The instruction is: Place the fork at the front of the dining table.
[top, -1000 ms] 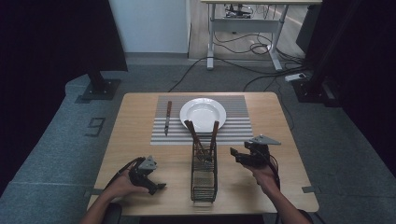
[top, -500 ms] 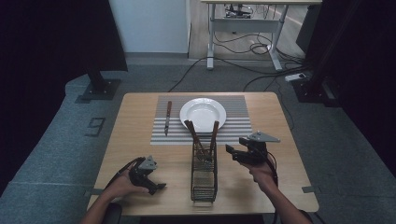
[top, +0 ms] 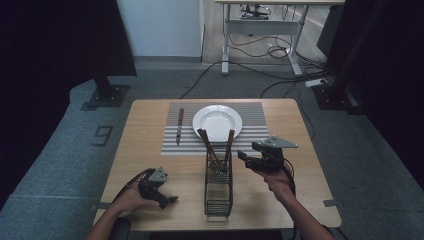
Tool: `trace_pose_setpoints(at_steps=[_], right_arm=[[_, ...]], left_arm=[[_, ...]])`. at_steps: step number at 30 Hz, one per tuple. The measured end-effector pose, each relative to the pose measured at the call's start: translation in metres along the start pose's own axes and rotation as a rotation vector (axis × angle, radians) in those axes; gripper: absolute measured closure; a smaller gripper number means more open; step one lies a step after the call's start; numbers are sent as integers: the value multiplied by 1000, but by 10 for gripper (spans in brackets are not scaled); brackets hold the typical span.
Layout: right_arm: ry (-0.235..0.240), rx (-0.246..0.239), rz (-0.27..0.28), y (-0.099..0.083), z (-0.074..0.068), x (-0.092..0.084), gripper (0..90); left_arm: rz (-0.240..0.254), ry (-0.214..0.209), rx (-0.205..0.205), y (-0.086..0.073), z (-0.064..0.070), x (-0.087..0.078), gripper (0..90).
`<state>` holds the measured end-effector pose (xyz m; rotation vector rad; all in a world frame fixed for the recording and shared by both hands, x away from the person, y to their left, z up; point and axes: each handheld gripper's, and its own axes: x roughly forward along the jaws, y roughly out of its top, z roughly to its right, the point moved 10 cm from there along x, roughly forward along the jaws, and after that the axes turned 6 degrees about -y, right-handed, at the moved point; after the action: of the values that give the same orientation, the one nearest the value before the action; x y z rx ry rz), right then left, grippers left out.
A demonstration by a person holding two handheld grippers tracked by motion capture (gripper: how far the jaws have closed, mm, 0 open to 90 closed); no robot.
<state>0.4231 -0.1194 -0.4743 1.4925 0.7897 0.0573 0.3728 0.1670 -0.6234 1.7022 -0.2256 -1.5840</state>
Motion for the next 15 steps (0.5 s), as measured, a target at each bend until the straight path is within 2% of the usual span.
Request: trace_pose_setpoints(at_steps=[8,15], right_arm=[[26,-20,3,8,-11,4,338],[31,-37,-14,11,-18,16,372]], left_arm=[[0,1,-1,0,0,0,0],[0,1,-2,0,0,0,0]])
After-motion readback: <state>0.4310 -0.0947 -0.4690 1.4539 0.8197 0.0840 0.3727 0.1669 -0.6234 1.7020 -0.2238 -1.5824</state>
